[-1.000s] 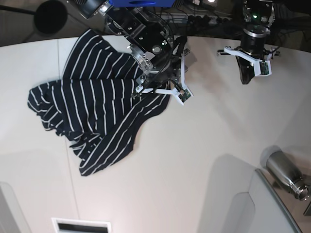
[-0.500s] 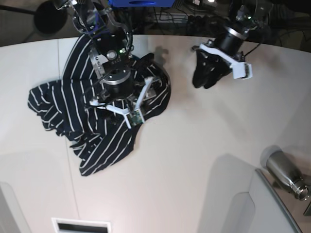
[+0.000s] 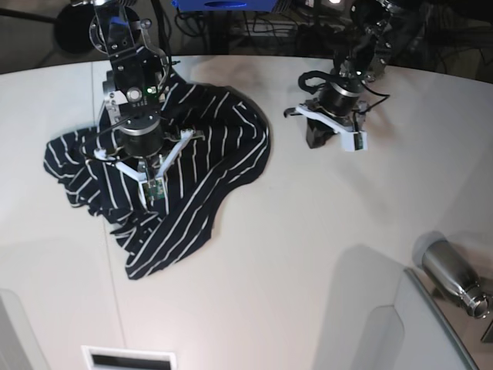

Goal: Layout the t-shirt on the table in an organized manner, then fold the t-shirt properly
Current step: 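Lift the grasped fabric with the right gripper and shake it out, then drag the held fabric with the right gripper across the table, release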

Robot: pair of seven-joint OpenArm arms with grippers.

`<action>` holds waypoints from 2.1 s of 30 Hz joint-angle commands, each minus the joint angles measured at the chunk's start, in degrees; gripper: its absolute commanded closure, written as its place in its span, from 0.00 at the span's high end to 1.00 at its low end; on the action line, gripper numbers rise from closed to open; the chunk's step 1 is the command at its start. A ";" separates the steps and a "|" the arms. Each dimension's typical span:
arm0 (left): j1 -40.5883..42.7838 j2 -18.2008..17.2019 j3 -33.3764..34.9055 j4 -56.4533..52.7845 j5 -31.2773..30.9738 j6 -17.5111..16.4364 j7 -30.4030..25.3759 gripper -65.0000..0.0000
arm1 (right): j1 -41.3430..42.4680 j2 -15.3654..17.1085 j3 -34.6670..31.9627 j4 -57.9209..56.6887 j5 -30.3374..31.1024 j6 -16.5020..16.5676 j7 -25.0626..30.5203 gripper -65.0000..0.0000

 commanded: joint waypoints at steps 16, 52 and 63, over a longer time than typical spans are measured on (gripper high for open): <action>11.32 -4.41 -12.80 28.60 0.04 -0.38 0.56 0.00 | 19.56 -4.96 -10.67 -14.89 -0.62 -0.62 1.11 0.50; 23.01 -7.40 -21.86 29.48 0.13 -0.29 0.56 0.00 | 39.08 -7.60 -17.26 -54.10 8.62 -14.69 7.27 0.09; 21.43 -7.22 -21.33 26.84 0.13 -0.38 0.56 0.00 | 36.00 -7.60 -24.56 -36.78 8.62 -14.60 0.58 0.04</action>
